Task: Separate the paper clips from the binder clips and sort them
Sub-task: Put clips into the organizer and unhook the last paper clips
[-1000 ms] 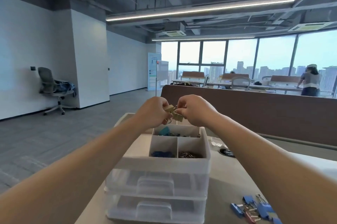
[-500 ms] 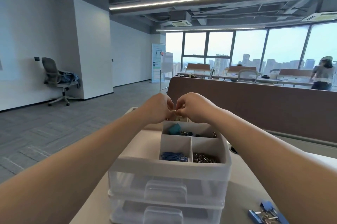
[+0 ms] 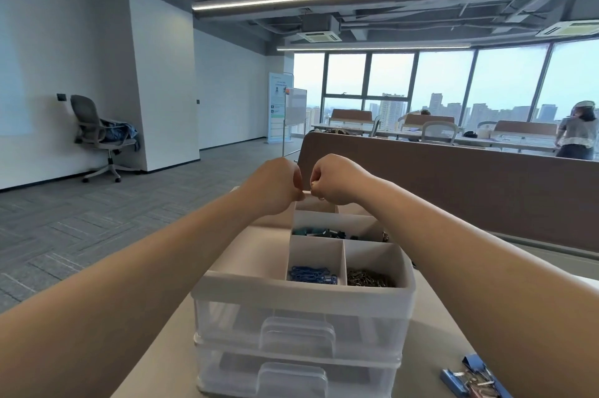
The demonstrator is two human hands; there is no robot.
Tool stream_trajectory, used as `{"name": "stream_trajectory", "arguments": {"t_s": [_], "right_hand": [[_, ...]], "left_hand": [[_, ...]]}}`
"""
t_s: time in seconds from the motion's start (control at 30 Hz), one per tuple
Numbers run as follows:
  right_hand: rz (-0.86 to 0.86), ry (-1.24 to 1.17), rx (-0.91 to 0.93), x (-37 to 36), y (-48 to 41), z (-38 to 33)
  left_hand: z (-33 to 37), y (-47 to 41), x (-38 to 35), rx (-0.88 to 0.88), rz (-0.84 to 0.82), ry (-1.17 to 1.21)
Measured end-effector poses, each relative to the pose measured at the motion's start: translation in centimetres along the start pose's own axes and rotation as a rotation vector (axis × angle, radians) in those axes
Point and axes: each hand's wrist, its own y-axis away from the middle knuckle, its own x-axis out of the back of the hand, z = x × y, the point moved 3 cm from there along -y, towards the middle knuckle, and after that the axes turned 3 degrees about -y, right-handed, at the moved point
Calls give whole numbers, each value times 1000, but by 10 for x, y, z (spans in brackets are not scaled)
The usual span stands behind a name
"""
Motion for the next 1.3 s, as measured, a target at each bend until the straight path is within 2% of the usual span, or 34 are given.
{"name": "stream_trajectory", "arguments": {"t_s": [0.43,0.73,0.93,1.1,1.23,1.3], "right_hand": [[-126,-8,91,-5,7,-12],[75,-95,106,4,23,3],[137,-74,87,18,87,28],[151,-44,-7,30,153,65],[253,-29,-62,36,198,93],[211,-47,-96,34,226,107]], "left_hand": [[0,15,3,-46,-25,-33],[12,29,4,-51,-20,29],[53,55,-7,-128,-7,133],[106,90,-25,-267,17,143],[136,115,-44,-327,-37,157],[154,128,-58,-364,-59,137]]}}
